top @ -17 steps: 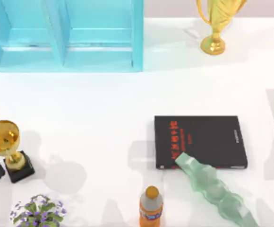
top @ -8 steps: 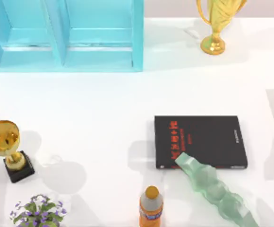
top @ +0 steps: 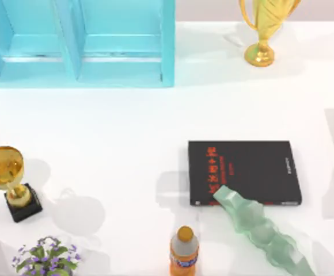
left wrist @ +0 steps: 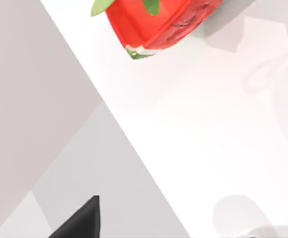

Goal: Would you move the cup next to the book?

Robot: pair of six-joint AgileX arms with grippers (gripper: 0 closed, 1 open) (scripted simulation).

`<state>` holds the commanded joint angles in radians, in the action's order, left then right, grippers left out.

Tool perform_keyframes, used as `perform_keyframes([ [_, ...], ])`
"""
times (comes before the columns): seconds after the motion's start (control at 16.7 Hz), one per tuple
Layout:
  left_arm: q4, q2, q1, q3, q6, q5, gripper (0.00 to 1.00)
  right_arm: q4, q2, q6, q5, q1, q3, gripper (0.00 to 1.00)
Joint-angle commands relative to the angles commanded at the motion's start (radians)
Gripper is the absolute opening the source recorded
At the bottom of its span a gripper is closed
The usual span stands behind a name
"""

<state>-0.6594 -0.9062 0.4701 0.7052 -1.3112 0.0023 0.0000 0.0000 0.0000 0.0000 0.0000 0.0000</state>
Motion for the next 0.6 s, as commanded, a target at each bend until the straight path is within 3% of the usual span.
perform_keyframes([
  [0.3,-0.281,-0.382,0.193,0.273,-0.546,-0.003,1.0,0.0,0.0,0.0,0.0,0.0,0.0,1.0],
  [0.6,-0.475,-0.654,0.343,0.509,-0.95,-0.006,1.0,0.0,0.0,0.0,0.0,0.0,0.0,1.0],
])
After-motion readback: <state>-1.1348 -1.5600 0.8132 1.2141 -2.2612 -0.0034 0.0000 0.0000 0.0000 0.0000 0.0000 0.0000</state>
